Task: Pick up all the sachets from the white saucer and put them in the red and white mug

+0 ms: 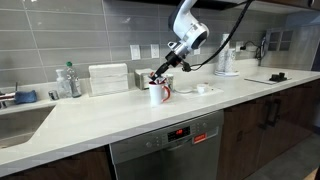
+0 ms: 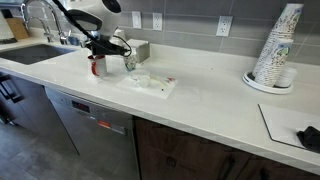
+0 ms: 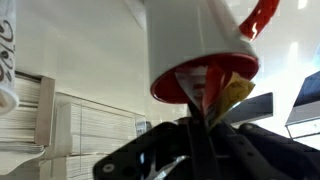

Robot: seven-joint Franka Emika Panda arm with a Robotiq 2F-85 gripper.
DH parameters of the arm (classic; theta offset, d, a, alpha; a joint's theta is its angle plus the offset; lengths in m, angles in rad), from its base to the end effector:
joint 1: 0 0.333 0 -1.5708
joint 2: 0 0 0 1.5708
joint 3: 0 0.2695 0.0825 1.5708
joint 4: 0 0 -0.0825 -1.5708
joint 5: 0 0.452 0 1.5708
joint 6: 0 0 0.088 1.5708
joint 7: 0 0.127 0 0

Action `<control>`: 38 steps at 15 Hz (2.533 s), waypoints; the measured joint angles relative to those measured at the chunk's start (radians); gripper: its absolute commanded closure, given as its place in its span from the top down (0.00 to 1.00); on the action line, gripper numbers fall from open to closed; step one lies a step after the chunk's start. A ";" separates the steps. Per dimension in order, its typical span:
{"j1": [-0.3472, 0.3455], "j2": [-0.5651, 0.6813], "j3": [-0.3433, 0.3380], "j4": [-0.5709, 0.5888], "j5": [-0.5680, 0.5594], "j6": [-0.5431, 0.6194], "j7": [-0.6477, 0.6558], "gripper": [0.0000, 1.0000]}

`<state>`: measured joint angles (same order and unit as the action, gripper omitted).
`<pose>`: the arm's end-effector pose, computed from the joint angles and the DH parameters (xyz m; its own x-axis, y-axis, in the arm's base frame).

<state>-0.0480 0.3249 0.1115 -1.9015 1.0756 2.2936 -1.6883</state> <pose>0.6780 0.0748 0.2490 0.4088 0.5388 0.7366 0.8723 -0.4681 -0.1417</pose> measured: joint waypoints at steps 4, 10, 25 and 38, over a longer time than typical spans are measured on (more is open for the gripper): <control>0.012 0.001 0.005 -0.011 0.086 0.049 -0.074 0.01; 0.026 0.013 0.006 -0.013 0.201 0.078 -0.181 0.32; 0.038 -0.022 -0.004 -0.008 0.221 0.060 -0.186 1.00; 0.065 -0.311 -0.062 -0.024 -0.689 -0.023 0.794 1.00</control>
<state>0.0171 0.0136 0.0491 -1.9253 0.3866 2.2709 -0.8947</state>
